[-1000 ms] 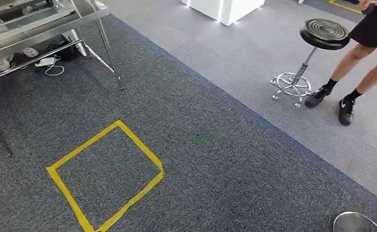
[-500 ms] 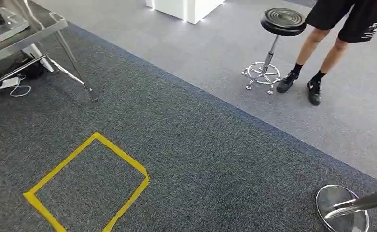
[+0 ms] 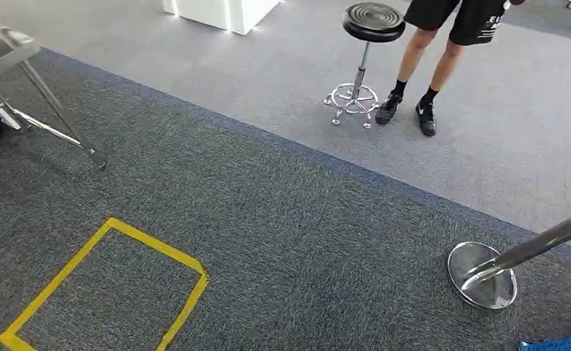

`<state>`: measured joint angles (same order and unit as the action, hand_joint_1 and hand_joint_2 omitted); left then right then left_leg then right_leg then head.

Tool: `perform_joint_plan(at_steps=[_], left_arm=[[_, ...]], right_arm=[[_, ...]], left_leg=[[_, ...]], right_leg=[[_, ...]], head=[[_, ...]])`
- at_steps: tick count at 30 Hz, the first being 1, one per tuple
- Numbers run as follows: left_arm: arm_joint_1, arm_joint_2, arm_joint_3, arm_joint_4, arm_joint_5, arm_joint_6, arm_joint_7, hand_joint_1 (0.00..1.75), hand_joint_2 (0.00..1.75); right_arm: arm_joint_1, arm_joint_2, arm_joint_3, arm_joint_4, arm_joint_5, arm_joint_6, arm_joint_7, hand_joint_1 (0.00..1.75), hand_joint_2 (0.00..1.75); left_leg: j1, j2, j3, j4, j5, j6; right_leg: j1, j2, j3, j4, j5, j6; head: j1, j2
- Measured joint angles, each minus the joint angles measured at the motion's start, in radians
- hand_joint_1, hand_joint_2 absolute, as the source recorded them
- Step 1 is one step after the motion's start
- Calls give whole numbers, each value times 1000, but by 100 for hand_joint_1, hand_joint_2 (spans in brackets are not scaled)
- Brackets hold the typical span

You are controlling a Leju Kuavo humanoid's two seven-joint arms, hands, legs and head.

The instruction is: Take the parts from the cabinet and place them on the table.

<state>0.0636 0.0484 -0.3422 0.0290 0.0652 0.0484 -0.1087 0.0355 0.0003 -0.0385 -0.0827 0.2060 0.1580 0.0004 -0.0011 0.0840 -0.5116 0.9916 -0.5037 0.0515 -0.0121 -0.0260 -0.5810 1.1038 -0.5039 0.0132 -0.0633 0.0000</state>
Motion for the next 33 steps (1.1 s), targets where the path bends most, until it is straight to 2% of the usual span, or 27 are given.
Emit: perform_joint_plan(at_steps=[1, 2, 3, 5, 6, 8, 9, 11, 12, 13, 14, 15, 16, 17, 20, 21, 22, 23, 24, 26, 27, 28, 29, 30, 31, 32, 33], left_arm=[[1, -2, 2, 0, 3, 5, -2, 0, 0], [2, -3, 3, 0, 5, 7, -4, 0, 0], [2, -3, 5, 0, 5, 10, -4, 0, 0], [-2, -4, 6, 0, 5, 13, -4, 0, 0], [-4, -4, 6, 0, 5, 16, -5, 0, 0], [-3, -8, 7, 0, 8, 23, -8, 0, 0], [1, -11, 7, 0, 10, 28, -10, 0, 0], [9, -14, 7, 0, 13, 42, -14, 0, 0], [11, -17, 7, 0, 15, 49, -18, 0, 0], [12, -18, 8, 0, 15, 53, -21, 0, 0], [12, -19, 8, 0, 15, 56, -22, 0, 0], [12, -19, 9, 0, 15, 57, -23, 0, 0], [14, -20, 10, 0, 16, 57, -24, 0, 0], [17, -23, 11, 0, 16, 57, -25, 0, 0], [15, -25, 18, 0, 18, 55, -35, 0, 0], [15, -25, 18, 0, 19, 52, -38, 0, 0], [12, -25, 18, 0, 19, 47, -39, 0, 0], [12, -25, 19, 0, 19, 44, -42, 0, 0], [13, -25, 20, 0, 19, 42, -43, 0, 0], [18, -24, 21, 0, 19, 35, -45, 0, 0], [17, -22, 21, 0, 19, 32, -46, 0, 0], [16, -21, 21, 0, 19, 29, -47, 0, 0], [13, -21, 21, 0, 19, 28, -47, 0, 0], [12, -21, 21, 0, 19, 26, -48, 0, 0], [11, -21, 21, 0, 18, 26, -48, 0, 0], [12, -21, 21, 0, 18, 25, -48, 0, 0], [12, -20, 21, 0, 18, 25, -48, 0, 0]], right_arm=[[-4, 7, 0, -7, 0, -10, 0, 0, 0], [-10, 12, 0, -12, 0, -18, 0, 0, 0], [-15, 22, 0, -16, 0, -19, 0, 0, 0], [-14, 29, 0, -20, 0, -20, 0, 0, 0], [-14, 34, 0, -21, 0, -26, -2, 0, 0], [-15, 45, 0, -30, 2, -49, -11, 0, 0], [-17, 50, 0, -32, 2, -63, -16, 0, 0], [-16, 53, 0, -35, -1, -91, -37, 0, 0], [-12, 52, -2, -35, -5, -100, -50, 0, 0], [-8, 50, -4, -35, -10, -107, -65, 0, 0], [-6, 46, -5, -35, -11, -107, -74, 0, 0], [-5, 44, -7, -35, -12, -107, -79, 0, 0], [-4, 43, -9, -35, -13, -107, -82, 0, 0], [-3, 42, -11, -35, -15, -110, -87, 0, 0], [5, 34, -19, -34, -23, -129, -120, 0, 0], [9, 28, -22, -30, -23, -137, -132, 0, 0], [9, 26, -24, -26, -23, -142, -139, 0, 0], [9, 25, -24, -24, -23, -142, -144, 0, 0], [7, 25, -26, -23, -23, -142, -147, 0, 0], [-1, 21, -26, -18, -23, -136, -153, 0, 0], [-1, 20, -27, -15, -23, -127, -159, 0, 0], [-1, 18, -28, -10, -23, -118, -162, 0, 0], [0, 16, -29, -6, -23, -118, -162, 0, 0], [1, 14, -29, -3, -23, -118, -163, 0, 0], [0, 13, -29, 0, -23, -118, -163, 0, 0], [-3, 10, -30, 0, -23, -118, -163, 0, 0], [-4, 10, -30, 1, -23, -118, -164, 0, 0]], left_leg=[[-1, 11, 3, 1, -3, -2], [-9, 21, 2, 6, -6, -8], [-7, 28, 1, 5, -6, -11], [-6, 47, 6, 3, -5, -16], [-10, 54, 9, 6, -9, -24], [1, -40, -17, 67, -62, -36], [5, -62, -50, 144, -106, -39], [10, -75, -120, 298, -167, -45], [12, -75, -133, 323, -162, -47], [15, -75, -122, 297, -132, -48], [18, -77, -93, 233, -87, -49], [23, -90, -52, 142, -37, -50], [28, -126, -16, 56, -1, -50], [28, -171, -10, 39, -20, -51], [19, -146, -13, 36, -17, -39], [26, -131, -12, 26, -9, -28], [28, -114, -10, 17, -3, -20], [26, -104, -8, 12, 1, -14], [24, -92, -9, 12, 1, -8], [17, -58, -12, 14, 0, -7], [15, -43, -13, 15, -1, -6], [14, -31, -13, 15, -2, -5], [13, -21, -11, 15, -3, -6], [12, -11, -8, 15, -5, -8], [11, -2, -3, 15, -7, -10], [10, 7, -1, 14, -9, -12], [3, 15, -1, 19, -13, -19]], right_leg=[[7, -46, 43, -82, 11, -10], [15, -58, 44, -91, 9, -13], [16, -38, 39, -91, 12, -16], [18, -20, 33, -91, 14, -19], [8, -7, 35, -101, 20, -27], [1, 8, 36, -105, 28, -36], [1, 19, 33, -105, 29, -39], [1, 46, 28, -103, 31, -39], [0, 60, 27, -101, 32, -38], [-1, 73, 27, -99, 32, -38], [-2, 87, 27, -96, 31, -36], [-4, 102, 28, -91, 29, -33], [-6, 114, 24, -84, 26, -27], [-2, 123, 17, -78, 25, -19], [-10, 161, -4, -78, 38, 5], [-10, 173, -8, -80, 42, 14], [-13, 144, -12, -67, 32, 15], [-5, 80, -27, -33, 5, 18], [-5, 54, -52, 21, -29, 22], [-5, 33, -127, 182, -101, 26], [-5, 30, -146, 226, -110, 27], [-5, 28, -139, 217, -93, 26], [-4, 26, -109, 167, -59, 24], [-3, 18, -56, 72, -12, 18], [1, -3, -2, -22, 24, 10], [11, -50, 25, -82, 13, -1], [14, -46, 24, -86, 22, -6]], head=[[0, 0], [-1, 0], [-1, 0], [-1, 0], [-2, 0], [-2, 0], [-2, 0], [-2, 0], [-2, 0], [-2, 0], [-2, 0], [-2, 0], [-2, 0], [-2, 0], [-1, 0], [-2, 0], [-1, 0], [3, 0], [3, 0], [3, 0], [3, 0], [3, 0], [3, 0], [3, 0], [3, 0], [3, 0], [3, 0]])
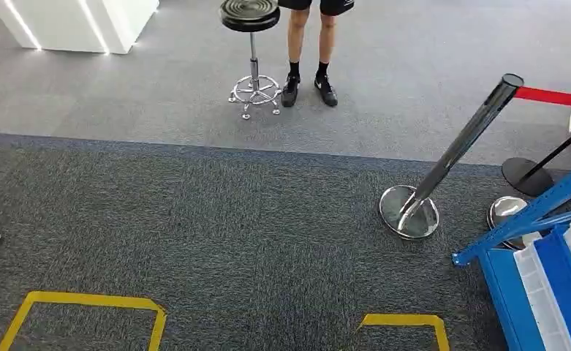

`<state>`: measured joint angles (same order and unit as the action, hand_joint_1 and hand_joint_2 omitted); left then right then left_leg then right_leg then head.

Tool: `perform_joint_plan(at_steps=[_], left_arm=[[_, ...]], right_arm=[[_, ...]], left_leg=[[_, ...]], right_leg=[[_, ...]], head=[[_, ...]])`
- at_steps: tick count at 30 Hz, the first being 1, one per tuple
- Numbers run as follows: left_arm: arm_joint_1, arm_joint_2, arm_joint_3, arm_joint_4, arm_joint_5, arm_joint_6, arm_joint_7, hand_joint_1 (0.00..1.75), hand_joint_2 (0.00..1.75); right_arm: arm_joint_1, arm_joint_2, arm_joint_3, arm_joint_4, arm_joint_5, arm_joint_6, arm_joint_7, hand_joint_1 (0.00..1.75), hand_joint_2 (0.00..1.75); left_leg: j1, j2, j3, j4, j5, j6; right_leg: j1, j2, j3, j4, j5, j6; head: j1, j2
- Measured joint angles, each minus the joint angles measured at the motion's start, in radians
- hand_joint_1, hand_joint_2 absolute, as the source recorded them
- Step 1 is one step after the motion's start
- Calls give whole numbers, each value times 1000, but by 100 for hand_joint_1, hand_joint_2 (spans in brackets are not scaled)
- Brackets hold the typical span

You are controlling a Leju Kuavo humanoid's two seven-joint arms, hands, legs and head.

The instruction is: Take the parts from the cabinet and place them on the table.

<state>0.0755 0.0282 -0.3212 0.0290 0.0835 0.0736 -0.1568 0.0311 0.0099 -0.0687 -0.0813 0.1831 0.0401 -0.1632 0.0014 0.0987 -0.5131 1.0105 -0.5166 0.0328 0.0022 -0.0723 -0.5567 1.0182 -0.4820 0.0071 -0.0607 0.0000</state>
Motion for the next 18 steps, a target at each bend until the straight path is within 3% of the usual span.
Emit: perform_joint_plan(at_steps=[3, 4, 5, 6, 7, 9, 10, 11, 13, 14, 15, 16, 18], left_arm=[[-6, 2, 0, 0, 0, 0, 0, 0, 0], [-7, 5, 0, 0, -2, 0, 0, 0, 0], [-8, 9, 0, 0, -4, -2, 0, 0, 0], [-8, 9, 0, 0, -7, -7, -2, 0, 0], [-7, 9, 0, 0, -9, -9, -2, 0, 0], [-1, 12, 0, 0, -8, -11, 1, 0, 0], [1, 12, 0, 0, -7, -12, 6, 0, 0], [1, 11, 0, 0, -5, -12, 12, 0, 0], [-2, 11, 0, 0, 2, -10, 28, 0, 0], [-2, 10, 0, 0, 8, -10, 35, 0, 0], [0, 9, 0, 0, 10, -9, 41, 0, 0], [3, 6, 0, 0, 10, -8, 44, 0, 0], [0, 5, 0, 0, 10, -4, 47, 0, 0]], right_arm=[[1, -1, -3, 8, 0, 8, 0, 0, 0], [1, 0, -4, 11, 0, 18, -3, 0, 0], [1, 0, -5, 13, 0, 26, -7, 0, 0], [-3, 0, -5, 17, 1, 38, -10, 0, 0], [-8, -1, -6, 20, 4, 44, -13, 0, 0], [-12, -1, -8, 27, 13, 53, -17, 0, 0], [-13, -1, -10, 30, 19, 53, -15, 0, 0], [-13, -1, -10, 32, 23, 53, -8, 0, 0], [-12, 2, -10, 33, 36, 52, 16, 0, 0], [-11, 3, -10, 29, 42, 51, 34, 0, 0], [-7, 4, -10, 23, 46, 50, 44, 0, 0], [-10, 4, -10, 18, 49, 50, 48, 0, 0], [-5, 5, -10, 9, 54, 48, 55, 0, 0]], left_leg=[[1, 24, 7, -7, 2, -11], [-3, 33, 4, -5, -5, -17], [5, -9, 3, 13, -21, -21], [6, -50, -20, 66, -60, -22], [10, -74, -58, 149, -105, -25], [11, -89, -120, 279, -151, -30], [11, -90, -129, 294, -138, -32], [11, -90, -119, 268, -110, -32], [11, -97, -58, 120, -15, -26], [13, -122, -24, 39, 22, -21], [15, -178, -17, 27, 1, -18], [17, -186, -17, 6, 7, -19], [8, -165, -17, 15, 7, -15]], right_leg=[[4, 32, -10, 3, 1, -10], [-11, 45, 2, -11, 10, -21], [-11, 51, 2, -15, 13, -23], [-13, 59, -1, -15, 16, -28], [-13, 71, -4, -15, 18, -32], [-11, 97, -6, -14, 19, -34], [-11, 112, -6, -12, 19, -34], [-11, 123, -5, -10, 18, -34], [-11, 149, -5, -2, 16, -30], [-12, 161, -6, 3, 14, -27], [-12, 169, -14, 5, 14, -22], [-10, 179, -21, 16, 14, -15], [-18, 203, -31, 9, 23, 0]], head=[[0, 0], [0, 0], [0, 0], [-4, 0], [-3, 0], [-3, 0], [-3, 0], [-3, 0], [-3, 0], [-3, 0], [-3, 0], [-3, 0], [-3, 0]])
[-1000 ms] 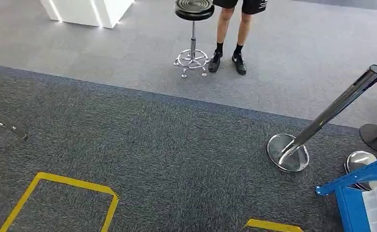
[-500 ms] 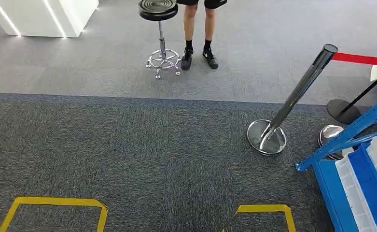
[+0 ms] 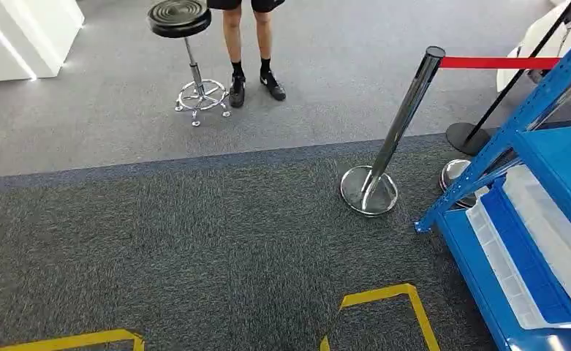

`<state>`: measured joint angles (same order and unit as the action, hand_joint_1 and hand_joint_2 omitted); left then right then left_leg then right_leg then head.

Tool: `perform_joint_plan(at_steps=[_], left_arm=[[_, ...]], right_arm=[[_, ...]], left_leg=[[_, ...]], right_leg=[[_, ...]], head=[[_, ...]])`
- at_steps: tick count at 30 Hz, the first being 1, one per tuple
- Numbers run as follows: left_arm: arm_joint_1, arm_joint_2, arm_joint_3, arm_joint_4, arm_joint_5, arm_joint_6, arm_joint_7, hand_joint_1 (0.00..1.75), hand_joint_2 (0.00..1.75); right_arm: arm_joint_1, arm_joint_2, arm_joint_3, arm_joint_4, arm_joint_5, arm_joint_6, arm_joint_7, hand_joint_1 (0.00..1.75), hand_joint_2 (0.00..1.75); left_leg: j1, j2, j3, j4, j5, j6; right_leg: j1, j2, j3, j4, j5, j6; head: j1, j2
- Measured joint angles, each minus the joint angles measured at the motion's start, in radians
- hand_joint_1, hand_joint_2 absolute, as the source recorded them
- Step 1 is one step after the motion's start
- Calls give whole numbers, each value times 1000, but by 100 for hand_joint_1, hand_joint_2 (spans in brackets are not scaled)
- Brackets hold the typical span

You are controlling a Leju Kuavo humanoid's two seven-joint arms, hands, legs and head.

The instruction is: Take the parts from the cabinet and place them on the table.

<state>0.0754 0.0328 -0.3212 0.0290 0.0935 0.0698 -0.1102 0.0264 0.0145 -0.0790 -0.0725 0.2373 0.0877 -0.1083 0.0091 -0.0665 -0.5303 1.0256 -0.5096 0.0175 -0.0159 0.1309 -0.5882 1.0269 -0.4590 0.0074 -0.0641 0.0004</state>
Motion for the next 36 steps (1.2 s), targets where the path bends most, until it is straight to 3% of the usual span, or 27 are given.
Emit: perform_joint_plan(at_steps=[1, 2, 3, 4, 6, 7, 8, 9, 11, 12, 13, 16, 17, 18, 19, 21, 22, 23, 24, 26, 27, 28, 31, 32, 34, 35, 36], left_arm=[[2, 0, 0, 0, 0, 1, 0, 0, 0], [2, -4, 0, 0, 0, 1, -2, 0, 0], [0, -4, 0, 0, 0, 2, -3, 0, 0], [1, -4, 0, 0, -1, 3, -6, 0, 0], [6, -5, 0, 0, -2, 3, -9, 0, 0], [7, -5, 0, 0, -2, 5, -10, 0, 0], [7, -5, 0, 0, -2, 5, -12, 0, 0], [5, -5, 0, 0, -3, 5, -14, 0, 0], [2, -8, 0, 0, -4, 3, -17, 0, 0], [2, -8, 0, 0, -4, 2, -17, 0, 0], [3, -9, 0, 0, -5, 2, -17, 0, 0], [-2, -9, 0, 0, -6, 3, -17, 0, 0], [-2, -9, 0, 0, -7, 4, -17, 0, 0], [-2, -8, 0, 0, -7, 5, -18, 0, 0], [-1, -9, -1, 0, -9, 5, -22, 0, 0], [5, -9, -2, 0, -13, 5, -34, 0, 0], [8, -7, -2, 0, -16, 5, -40, 0, 0], [10, -4, -2, 0, -19, 4, -45, 0, 0], [10, -1, -2, 0, -19, 3, -48, 0, 0], [8, 6, -3, 0, -18, 3, -56, 0, 0], [9, 7, -3, 0, -18, 2, -59, 0, 0], [11, 8, -3, 0, -17, 0, -61, 0, 0], [4, 8, -4, 0, -16, -6, -61, 0, 0], [4, 9, -4, 0, -18, -7, -61, 0, 0], [3, 11, -4, 0, -20, -9, -61, 0, 0], [4, 12, -4, 0, -21, -10, -61, 0, 0], [5, 12, -4, 0, -22, -13, -62, 0, 0]], right_arm=[[2, 0, 0, -1, 0, -1, 0, 0, 0], [3, -1, 0, -4, 1, -1, 0, 0, 0], [5, 0, 0, -8, 1, -2, 0, 0, 0], [4, 1, 0, -12, 1, -2, 0, 0, 0], [1, 2, 1, -19, 3, -2, 0, 0, 0], [1, 2, 1, -22, 3, -4, 0, 0, 0], [1, 2, 1, -24, 3, -5, 0, 0, 0], [3, 2, 1, -25, 3, -7, 0, 0, 0], [4, 1, 1, -27, 3, -9, 3, 0, 0], [3, 0, 1, -31, 3, -10, 5, 0, 0], [-1, 0, 1, -33, 3, -10, 10, 0, 0], [2, 0, 0, -36, 2, -14, 18, 0, 0], [3, 0, 0, -37, 1, -14, 18, 0, 0], [5, 1, 0, -37, 0, -13, 18, 0, 0], [4, 1, 0, -37, -1, -12, 16, 0, 0], [3, 1, -3, -39, -8, -7, 1, 0, 0], [3, 1, -5, -39, -11, -3, -6, 0, 0], [4, 0, -7, -39, -15, 1, -11, 0, 0], [5, 0, -8, -39, -16, 3, -14, 0, 0], [5, 1, -9, -39, -19, 5, -23, 0, 0], [5, 1, -10, -39, -21, 6, -26, 0, 0], [5, 1, -11, -38, -24, 6, -32, 0, 0], [9, -1, -20, -33, -34, 15, -37, 0, 0], [11, -4, -23, -28, -36, 20, -37, 0, 0], [14, -9, -27, -22, -39, 23, -37, 0, 0], [12, -10, -28, -19, -39, 24, -37, 0, 0], [9, -11, -30, -17, -39, 24, -39, 0, 0]], left_leg=[[2, 14, 1, -7, 6, 8], [15, 29, 5, -21, 15, 19], [12, 42, 7, -27, 18, 24], [11, 54, 6, -28, 19, 32], [6, 85, 4, -27, 18, 33], [5, 100, 3, -27, 17, 33], [5, 113, 4, -27, 16, 33], [4, 124, 5, -26, 15, 31], [4, 142, 11, -26, 12, 27], [3, 152, 15, -26, 9, 22], [-3, 162, 15, -21, 4, 14], [-3, 188, 23, -27, 3, 1], [-5, 184, 25, -24, -4, -7], [1, 133, 19, -4, -20, -12], [2, 93, -6, 51, -59, -13], [3, 75, -84, 215, -140, -15], [3, 75, -116, 280, -158, -16], [4, 75, -128, 298, -145, -17], [5, 74, -115, 260, -107, -16], [8, 57, -44, 92, -4, -13], [12, 25, -15, 17, 22, -10], [11, -13, -9, 1, 7, -10], [5, 13, -10, 5, 8, -3], [11, 27, -8, -5, 14, 5], [13, 50, -4, -11, 17, 18], [10, 64, -5, -11, 16, 24], [8, 79, -6, -10, 15, 24]], right_leg=[[0, 12, -2, -3, 5, 10], [-2, 11, -4, 3, 0, 12], [7, -52, -14, 30, -22, 18], [6, -90, -43, 86, -59, 22], [0, -119, -113, 236, -130, 30], [-1, -124, -134, 282, -142, 32], [-2, -128, -132, 284, -131, 34], [-4, -132, -106, 242, -100, 34], [-2, -152, -8, 74, -21, 26], [6, -204, 35, -6, -12, 15], [15, -204, 35, -15, -13, 7], [18, -172, 24, -11, -13, -4], [5, -159, 34, -24, -5, -15], [4, -154, 36, -30, -3, -17], [2, -145, 34, -29, 0, -25], [4, -121, 30, -28, 1, -26], [4, -108, 29, -27, 1, -26], [4, -93, 29, -25, 0, -27], [4, -79, 30, -22, 0, -27], [2, -50, 33, -15, -5, -21], [1, -39, 31, -9, -9, -16], [6, -28, 21, 1, -12, -10], [-3, 4, 6, 0, -2, 9], [-2, 16, 4, 0, -2, 16], [4, -85, -16, 54, -40, 24], [2, -111, -52, 126, -79, 28], [1, -121, -93, 208, -118, 31]], head=[[0, 0], [0, 0], [3, 0], [6, 0], [6, 0], [6, 0], [6, 0], [6, 0], [6, 0], [6, 0], [5, 0], [6, 0], [5, 0], [5, 0], [4, 0], [5, 0], [5, 0], [5, 0], [5, 0], [5, 0], [5, 0], [5, 0], [5, 0], [5, 0], [10, 0], [9, 0], [9, 0]])
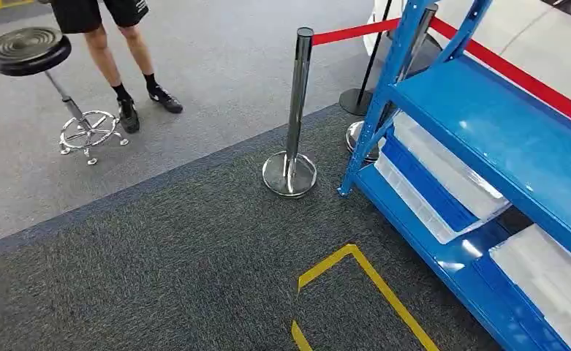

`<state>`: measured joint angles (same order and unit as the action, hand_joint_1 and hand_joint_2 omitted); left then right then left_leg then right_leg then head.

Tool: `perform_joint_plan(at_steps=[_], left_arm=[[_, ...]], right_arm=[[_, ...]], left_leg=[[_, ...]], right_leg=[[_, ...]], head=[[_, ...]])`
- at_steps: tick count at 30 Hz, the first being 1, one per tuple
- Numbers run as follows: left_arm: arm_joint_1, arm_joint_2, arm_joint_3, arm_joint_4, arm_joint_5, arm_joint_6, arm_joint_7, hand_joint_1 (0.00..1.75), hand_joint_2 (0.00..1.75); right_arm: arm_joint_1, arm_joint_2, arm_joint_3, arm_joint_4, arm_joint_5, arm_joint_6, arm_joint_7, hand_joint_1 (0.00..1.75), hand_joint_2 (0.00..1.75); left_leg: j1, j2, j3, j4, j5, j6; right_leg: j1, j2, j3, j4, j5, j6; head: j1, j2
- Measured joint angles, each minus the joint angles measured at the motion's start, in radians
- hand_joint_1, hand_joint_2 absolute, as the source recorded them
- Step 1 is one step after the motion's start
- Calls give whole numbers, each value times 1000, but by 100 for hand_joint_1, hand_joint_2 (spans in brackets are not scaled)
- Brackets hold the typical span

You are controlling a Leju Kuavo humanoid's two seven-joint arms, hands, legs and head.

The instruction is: Take the parts from the cabinet and place them on the table.

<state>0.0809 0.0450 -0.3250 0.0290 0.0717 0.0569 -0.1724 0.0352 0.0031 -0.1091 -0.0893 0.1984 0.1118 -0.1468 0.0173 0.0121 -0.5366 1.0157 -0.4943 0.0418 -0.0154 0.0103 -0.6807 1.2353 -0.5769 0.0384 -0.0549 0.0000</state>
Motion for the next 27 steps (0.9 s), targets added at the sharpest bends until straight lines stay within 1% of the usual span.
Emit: perform_joint_plan(at_steps=[1, 2, 3, 4, 5, 6, 7, 8, 10, 11, 12, 13, 14, 15, 16, 17, 18, 19, 20, 21, 22, 23, 25, 26, 27], left_arm=[[1, 3, 0, 0, -3, -3, 0, 0, 0], [-1, 4, 0, 0, -5, -5, -1, 0, 0], [-3, 5, 0, 0, -10, -5, -2, 0, 0], [-6, 5, -1, 0, -15, -6, -2, 0, 0], [-10, 6, -3, 0, -22, -8, -2, 0, 0], [-13, 8, -8, 0, -26, -11, -2, 0, 0], [-14, 8, -10, 0, -31, -12, -2, 0, 0], [-14, 11, -17, 0, -33, -14, -2, 0, 0], [-19, 15, -23, 0, -34, -15, -2, 0, 0], [-23, 18, -24, 0, -34, -15, -2, 0, 0], [-23, 20, -24, 0, -35, -15, -2, 0, 0], [-23, 20, -25, 0, -36, -16, -3, 0, 0], [-22, 20, -25, 0, -37, -16, -4, 0, 0], [-20, 22, -26, 0, -37, -16, -3, 0, 0], [-18, 24, -26, 0, -37, -16, -3, 0, 0], [-17, 26, -26, 0, -37, -16, -3, 0, 0], [-17, 26, -26, 0, -38, -17, -3, 0, 0], [-18, 28, -26, 0, -39, -18, -3, 0, 0], [-20, 31, -27, 0, -39, -21, -3, 0, 0], [-20, 34, -27, 0, -37, -27, -5, 0, 0], [-19, 37, -27, 0, -34, -34, -6, 0, 0], [-17, 40, -27, 0, -29, -44, -8, 0, 0], [-19, 45, -27, 0, -11, -68, -11, 0, 0], [-18, 49, -25, 0, 5, -82, -12, 0, 0], [-18, 48, -22, 0, 19, -92, -13, 0, 0]], right_arm=[[-1, -2, -3, 4, -4, 5, -4, 0, 0], [-1, -8, -7, 7, -8, 10, -8, 0, 0], [0, -13, -11, 11, -14, 16, -15, 0, 0], [2, -22, -16, 14, -19, 18, -19, 0, 0], [3, -29, -21, 18, -22, 23, -23, 0, 0], [4, -37, -25, 21, -24, 29, -27, 0, 0], [2, -47, -27, 24, -24, 33, -31, 0, 0], [1, -51, -31, 26, -26, 36, -35, 0, 0], [4, -59, -35, 31, -27, 35, -36, 0, 0], [6, -63, -38, 34, -27, 35, -36, 0, 0], [7, -63, -40, 37, -27, 35, -35, 0, 0], [7, -64, -40, 38, -27, 35, -35, 0, 0], [6, -65, -41, 39, -27, 35, -36, 0, 0], [3, -65, -42, 39, -27, 35, -35, 0, 0], [3, -65, -42, 40, -27, 35, -36, 0, 0], [3, -65, -44, 41, -27, 36, -35, 0, 0], [4, -65, -45, 42, -27, 36, -36, 0, 0], [4, -66, -47, 44, -27, 37, -36, 0, 0], [4, -66, -47, 45, -24, 42, -36, 0, 0], [3, -68, -47, 47, -21, 55, -34, 0, 0], [4, -69, -47, 50, -20, 69, -31, 0, 0], [-2, -74, -48, 55, -19, 85, -27, 0, 0], [2, -81, -48, 59, -12, 110, -25, 0, 0], [6, -82, -48, 62, -2, 115, -29, 0, 0], [6, -86, -47, 64, 10, 113, -34, 0, 0]], left_leg=[[-1, 16, -1, 0, -1, 2], [-2, 30, -1, 0, -2, 2], [-3, 41, 0, 0, -3, 2], [-4, 50, 2, 0, -5, 1], [-5, 59, 6, 0, -7, -1], [-7, 69, 11, 0, -9, -3], [-11, 77, 13, 0, -12, -6], [-12, 84, 13, 0, -14, -12], [-10, 104, 20, -6, -14, -22], [-14, 114, 28, -11, -15, -28], [-11, 86, 20, 15, -31, -37], [-11, 36, 11, 58, -57, -38], [-10, 10, -14, 119, -95, -38], [-9, -3, -51, 201, -140, -39], [-9, -6, -87, 272, -170, -40], [-8, -6, -108, 307, -173, -42], [-7, -6, -108, 298, -151, -42], [-5, -7, -90, 243, -107, -42], [-3, -13, -55, 157, -51, -41], [-1, -33, -18, 64, -1, -39], [3, -80, -2, 21, 1, -35], [4, -88, 1, 0, -6, -36], [-3, -70, -2, 8, -6, -33], [-5, -60, -1, 5, -3, -28], [8, -45, 4, -9, 4, -17]], right_leg=[[0, -5, -34, 69, -25, 2], [0, -7, -48, 98, -24, 3], [0, -8, -36, 77, -1, 2], [0, -12, -3, 17, 36, -1], [2, -22, 49, -77, 81, -8], [9, -54, 107, -179, 117, -20], [21, -87, 116, -204, 98, -32], [22, -77, 114, -210, 107, -37], [25, -56, 108, -209, 107, -43], [23, -42, 110, -220, 111, -50], [7, -34, 122, -232, 120, -57], [7, -25, 125, -236, 122, -64], [9, -16, 124, -236, 123, -67], [10, -1, 122, -236, 124, -68], [11, 14, 121, -235, 124, -68], [11, 27, 120, -234, 124, -68], [11, 40, 122, -233, 124, -68], [10, 53, 123, -231, 122, -67], [9, 67, 125, -227, 120, -64], [9, 80, 126, -222, 117, -60], [9, 89, 119, -218, 113, -56], [12, 103, 109, -205, 111, -51], [8, 120, 99, -208, 118, -39], [4, 130, 97, -211, 121, -32], [5, 124, 97, -204, 115, -28]], head=[[0, 0], [0, 0], [0, 0], [0, 0], [0, 0], [0, 0], [-1, 0], [0, 0], [0, 0], [-1, 0], [-1, 0], [-2, 0], [-2, 0], [-2, 0], [-2, 0], [-2, 0], [-2, 0], [-2, 0], [-2, 0], [-2, 0], [-2, 0], [-2, 0], [-2, 0], [-2, 0], [-3, 0]])
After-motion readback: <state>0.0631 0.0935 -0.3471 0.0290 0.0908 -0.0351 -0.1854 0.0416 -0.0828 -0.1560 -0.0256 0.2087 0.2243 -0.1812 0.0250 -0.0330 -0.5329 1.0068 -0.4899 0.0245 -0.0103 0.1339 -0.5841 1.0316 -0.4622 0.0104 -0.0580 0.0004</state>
